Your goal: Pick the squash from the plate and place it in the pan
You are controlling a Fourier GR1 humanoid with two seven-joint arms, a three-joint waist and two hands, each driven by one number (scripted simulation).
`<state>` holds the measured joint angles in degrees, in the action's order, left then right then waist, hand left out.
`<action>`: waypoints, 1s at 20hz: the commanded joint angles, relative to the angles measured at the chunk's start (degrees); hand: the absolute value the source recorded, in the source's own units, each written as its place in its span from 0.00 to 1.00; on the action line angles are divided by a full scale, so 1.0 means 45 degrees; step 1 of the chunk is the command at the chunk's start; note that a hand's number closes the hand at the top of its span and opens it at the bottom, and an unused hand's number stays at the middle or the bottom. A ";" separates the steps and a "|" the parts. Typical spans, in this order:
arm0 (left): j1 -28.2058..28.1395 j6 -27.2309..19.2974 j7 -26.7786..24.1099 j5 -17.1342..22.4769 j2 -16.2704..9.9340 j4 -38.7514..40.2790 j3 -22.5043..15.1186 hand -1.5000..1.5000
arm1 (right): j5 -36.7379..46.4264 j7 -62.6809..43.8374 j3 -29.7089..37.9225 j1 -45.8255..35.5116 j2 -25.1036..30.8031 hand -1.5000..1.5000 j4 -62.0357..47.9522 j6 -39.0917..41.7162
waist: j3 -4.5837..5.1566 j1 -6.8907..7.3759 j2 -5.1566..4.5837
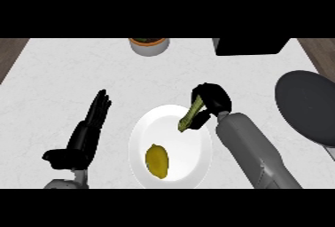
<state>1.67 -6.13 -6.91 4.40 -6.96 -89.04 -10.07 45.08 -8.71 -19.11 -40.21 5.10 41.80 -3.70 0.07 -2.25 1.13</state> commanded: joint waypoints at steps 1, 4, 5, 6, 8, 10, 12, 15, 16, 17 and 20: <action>-0.0576 -0.0179 0.0033 -0.0148 -0.0081 -0.0302 -0.0022 0.50 | 0.0292 -0.2921 0.1237 0.0576 0.1077 1.00 0.0556 -0.1781 | 0.0006 -0.0277 0.0089; -0.0459 0.0028 0.0061 0.0105 -0.0105 -0.0279 0.0121 0.50 | 0.1372 -0.4909 0.0931 0.0624 0.1026 1.00 0.2133 -0.2896 | 0.0021 -0.0250 0.0076; -0.0524 -0.0161 -0.0031 -0.0206 0.0157 -0.0228 -0.0253 0.50 | 0.1692 -0.5318 0.0919 0.0427 0.1469 1.00 0.2725 -0.2828 | 0.0023 -0.0308 0.0093; -0.0560 -0.0235 -0.0324 -0.0157 0.0108 0.0129 0.0061 0.50 | 0.2211 -0.5911 0.0526 0.0970 0.1123 1.00 0.3421 -0.3346 | 0.0029 -0.0344 0.0080; -0.0415 -0.0154 0.0013 -0.0142 -0.0062 -0.0330 0.0069 0.50 | 0.2525 -0.6482 0.0690 0.0860 0.1692 1.00 0.5000 -0.3292 | 0.0015 -0.0298 0.0086; -0.0543 -0.0039 0.0224 0.0023 -0.0220 -0.0350 0.0241 0.50 | 0.2831 -0.7157 0.0740 0.1466 0.1568 1.00 0.6550 -0.3851 | 0.0004 -0.0233 0.0065; -0.0877 -0.0135 0.0071 -0.0241 0.0078 -0.0745 -0.0292 0.50 | 0.3353 -0.8296 0.0586 0.2270 0.1651 1.00 0.8279 -0.3583 | 0.0002 -0.0166 0.0039; -0.0074 0.0237 0.0431 0.0185 -0.0273 -0.0706 0.0300 0.50 | 0.3392 -0.9325 0.1100 0.3346 0.1918 1.00 1.0525 -0.3354 | -0.0005 -0.0052 -0.0068; -0.0410 0.0049 0.0460 -0.0155 -0.0092 -0.0794 -0.0072 0.50 | 0.3452 -0.9517 0.1359 0.3848 0.2147 1.00 1.0995 -0.3279 | -0.0011 0.0128 -0.0125; -0.0545 0.0325 0.0185 0.0136 -0.0105 -0.0799 0.0026 0.50 | 0.3549 -0.9889 0.1430 0.4089 0.2172 1.00 1.1875 -0.3119 | -0.0007 0.0132 -0.0121; 0.0239 0.0362 0.0316 -0.0132 0.0047 -0.0133 0.0002 0.50 | 0.2880 -0.9338 0.2701 0.4308 0.2319 1.00 1.1558 -0.3724 | -0.0015 0.0369 -0.0234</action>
<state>-0.23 -5.04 -5.98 4.28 -7.29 -91.75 -10.18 58.26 -48.89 -10.91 -23.05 15.13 89.80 -19.08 0.04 -1.62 0.57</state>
